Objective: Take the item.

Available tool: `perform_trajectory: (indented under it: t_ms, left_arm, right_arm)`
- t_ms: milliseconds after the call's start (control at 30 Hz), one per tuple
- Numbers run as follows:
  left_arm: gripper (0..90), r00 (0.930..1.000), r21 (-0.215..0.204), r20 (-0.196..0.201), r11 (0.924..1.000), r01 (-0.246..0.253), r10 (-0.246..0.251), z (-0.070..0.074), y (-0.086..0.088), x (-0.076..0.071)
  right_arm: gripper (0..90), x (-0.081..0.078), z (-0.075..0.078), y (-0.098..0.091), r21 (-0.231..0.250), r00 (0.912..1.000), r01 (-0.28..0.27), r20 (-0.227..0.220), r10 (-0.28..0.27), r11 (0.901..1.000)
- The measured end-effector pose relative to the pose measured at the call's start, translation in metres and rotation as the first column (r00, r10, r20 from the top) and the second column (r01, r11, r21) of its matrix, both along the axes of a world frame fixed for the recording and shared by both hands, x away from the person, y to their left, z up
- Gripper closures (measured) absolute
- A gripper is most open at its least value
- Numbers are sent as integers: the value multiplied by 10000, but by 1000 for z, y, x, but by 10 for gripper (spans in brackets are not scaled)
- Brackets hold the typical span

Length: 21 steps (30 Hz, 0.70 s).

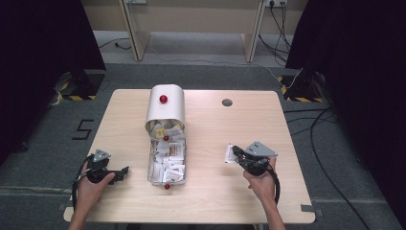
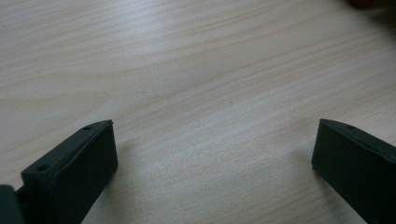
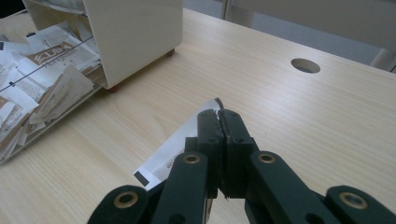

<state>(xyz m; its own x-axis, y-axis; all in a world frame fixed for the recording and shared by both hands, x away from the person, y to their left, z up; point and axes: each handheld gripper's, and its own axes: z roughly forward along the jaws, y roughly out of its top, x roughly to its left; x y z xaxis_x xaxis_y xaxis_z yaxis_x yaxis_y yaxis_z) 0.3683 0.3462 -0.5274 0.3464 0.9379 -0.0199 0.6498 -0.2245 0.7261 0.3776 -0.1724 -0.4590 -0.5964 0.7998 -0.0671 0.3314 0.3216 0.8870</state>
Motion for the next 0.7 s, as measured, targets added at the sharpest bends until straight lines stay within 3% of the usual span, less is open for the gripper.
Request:
perform_trajectory:
  t_ms: [700]
  left_arm:
    - [0,10000,-1,2,10000,-3,3,0,0,0]
  right_arm:
    - [885,15,-11,2,-107,9997,125,-197,-127,9999]
